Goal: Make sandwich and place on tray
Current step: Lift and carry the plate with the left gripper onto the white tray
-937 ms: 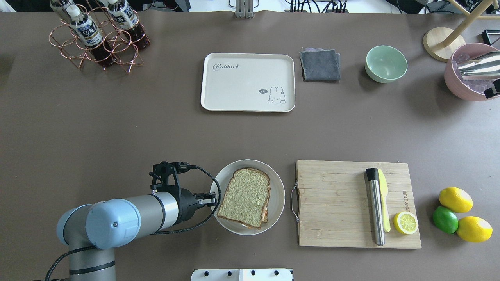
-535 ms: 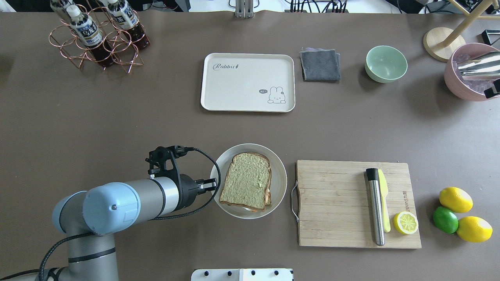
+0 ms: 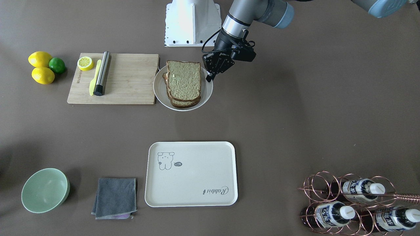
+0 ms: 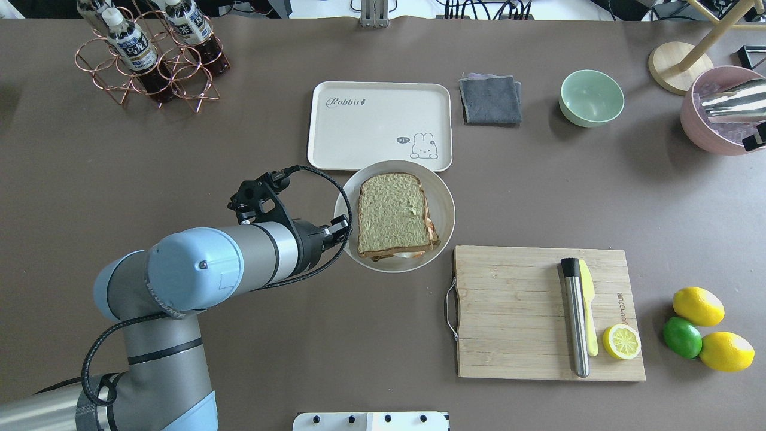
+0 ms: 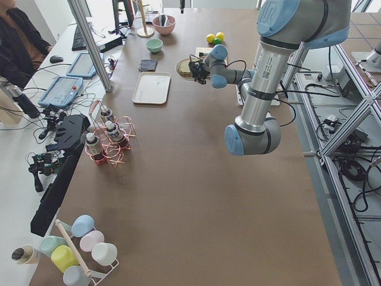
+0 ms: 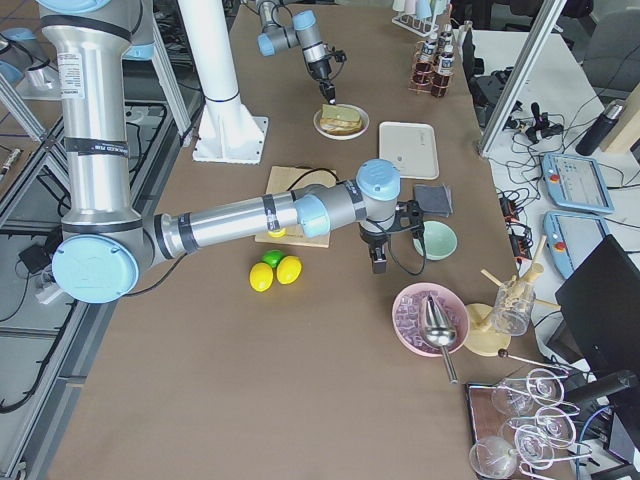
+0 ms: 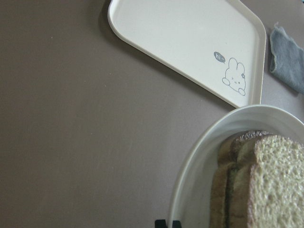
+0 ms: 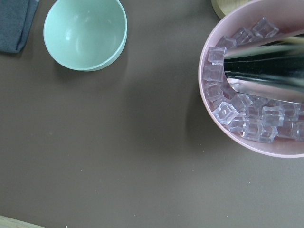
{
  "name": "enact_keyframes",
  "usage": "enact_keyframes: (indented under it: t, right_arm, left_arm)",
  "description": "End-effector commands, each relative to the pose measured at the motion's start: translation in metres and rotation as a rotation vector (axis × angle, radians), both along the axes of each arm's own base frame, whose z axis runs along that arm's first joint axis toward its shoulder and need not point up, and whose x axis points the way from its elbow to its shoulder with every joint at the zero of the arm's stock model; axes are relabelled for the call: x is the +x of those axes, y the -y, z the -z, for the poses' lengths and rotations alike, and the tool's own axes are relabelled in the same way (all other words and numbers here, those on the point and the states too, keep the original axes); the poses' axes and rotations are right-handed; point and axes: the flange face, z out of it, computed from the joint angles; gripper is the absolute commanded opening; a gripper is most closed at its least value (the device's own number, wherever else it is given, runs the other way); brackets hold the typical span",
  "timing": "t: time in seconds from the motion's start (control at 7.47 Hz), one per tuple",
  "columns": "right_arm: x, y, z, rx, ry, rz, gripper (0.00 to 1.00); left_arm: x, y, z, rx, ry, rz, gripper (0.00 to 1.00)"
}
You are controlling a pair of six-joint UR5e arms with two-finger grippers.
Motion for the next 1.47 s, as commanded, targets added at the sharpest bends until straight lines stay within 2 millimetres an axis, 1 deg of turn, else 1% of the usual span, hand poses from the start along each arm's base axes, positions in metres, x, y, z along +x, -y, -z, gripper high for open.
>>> enact_keyframes:
  t: [0.0,0.13,0.27,0.54,0.67,0.8,0.94,1.07,1.2,1.34]
  right_arm:
    - [0.002,-0.003,-0.003,-0.003,0.000,-0.003,1.00]
    - [0.003,-0.006,-0.006,-0.011,0.008,0.000,1.00]
    - [0.005,-0.008,-0.006,-0.014,0.016,-0.002,1.00]
    - [0.007,-0.007,-0.007,-0.016,0.016,-0.006,1.00]
    - [0.007,-0.006,-0.006,-0.014,0.016,-0.006,1.00]
    - [0.006,-0.003,-0.002,-0.010,0.017,-0.006,1.00]
    - [0.006,-0.002,-0.001,-0.008,0.016,-0.007,1.00]
    - [0.006,-0.001,-0.001,-0.006,0.014,-0.008,1.00]
    - [0.006,-0.001,-0.001,-0.006,0.014,-0.008,1.00]
    - [0.006,-0.001,-0.001,-0.006,0.014,-0.008,1.00]
  left_arm:
    - [-0.009,0.038,0.019,-0.132,-0.006,0.110,0.00]
    - [-0.010,0.051,0.022,-0.149,0.002,0.138,0.00]
    - [-0.009,0.066,0.017,-0.171,0.012,0.166,0.00]
    - [0.004,0.115,0.026,-0.186,0.037,0.223,0.00]
    - [0.020,0.133,0.025,-0.196,0.064,0.234,0.00]
    - [0.047,0.156,0.032,-0.209,0.095,0.244,0.00]
    - [0.057,0.172,0.026,-0.216,0.113,0.257,0.00]
    - [0.066,0.183,0.010,-0.214,0.112,0.262,0.00]
    - [0.073,0.198,-0.002,-0.181,0.158,0.252,0.00]
    - [0.075,0.207,-0.013,-0.178,0.165,0.257,0.00]
